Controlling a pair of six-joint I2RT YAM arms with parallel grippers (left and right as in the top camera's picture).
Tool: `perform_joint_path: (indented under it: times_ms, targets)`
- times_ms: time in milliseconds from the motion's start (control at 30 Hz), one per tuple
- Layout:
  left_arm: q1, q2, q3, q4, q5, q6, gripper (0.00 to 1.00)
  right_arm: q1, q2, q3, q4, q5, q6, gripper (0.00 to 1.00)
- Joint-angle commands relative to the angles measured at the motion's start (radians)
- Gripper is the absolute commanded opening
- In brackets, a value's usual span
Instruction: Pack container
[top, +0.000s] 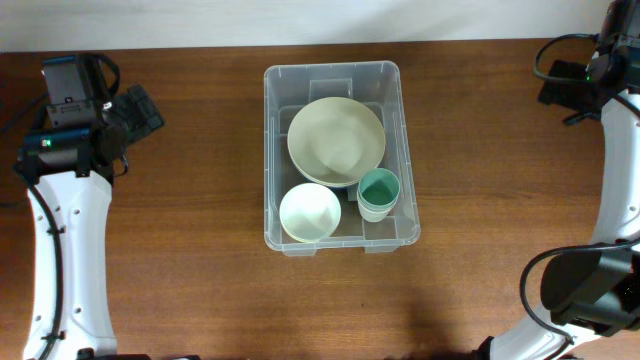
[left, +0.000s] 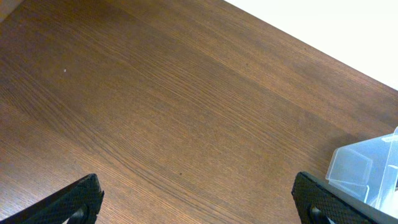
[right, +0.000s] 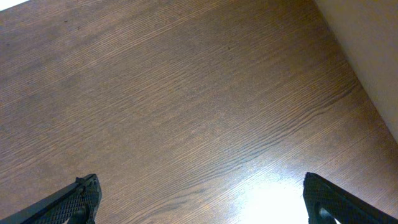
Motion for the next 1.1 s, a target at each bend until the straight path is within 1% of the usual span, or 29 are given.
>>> perform_joint_path:
  times_ms: [0,500,533,567,600,633,733,900,1067]
  targets:
    - [0.004,-0.019,0.015,0.002,0.0,-0.013,0.99,-0.001,0.002,0.0,0.0,-0.002,0.009,0.99]
    - [0.004,-0.019,0.015,0.002,0.0,-0.013,0.99,-0.003,0.002,0.0,-0.002,0.008,0.008,0.99]
    - [0.004,-0.019,0.015,0.002,0.0,-0.013,0.99,-0.008,-0.002,0.0,-0.001,0.092,-0.002,0.75]
    - [0.004,-0.019,0.015,0.002,0.0,-0.013,0.99,-0.009,-0.013,0.0,0.006,0.095,-0.002,0.56]
    - [0.004,-0.019,0.015,0.002,0.0,-0.013,0.99,-0.008,-0.032,0.0,0.019,0.092,-0.002,0.91]
    - [0.004,-0.019,0.015,0.002,0.0,-0.013,0.99,-0.007,-0.052,0.0,0.031,0.088,-0.002,0.99]
    - [0.004,-0.019,0.015,0.002,0.0,-0.013,0.99,-0.006,-0.14,0.0,0.04,0.074,0.01,0.99]
    - [0.004,-0.019,0.015,0.002,0.0,-0.013,0.99,-0.006,-0.339,0.0,0.068,-0.153,0.01,0.99]
    - [0.004,-0.019,0.015,0.002,0.0,-0.013,0.99,-0.006,-0.545,-0.003,0.083,-0.171,0.009,0.99]
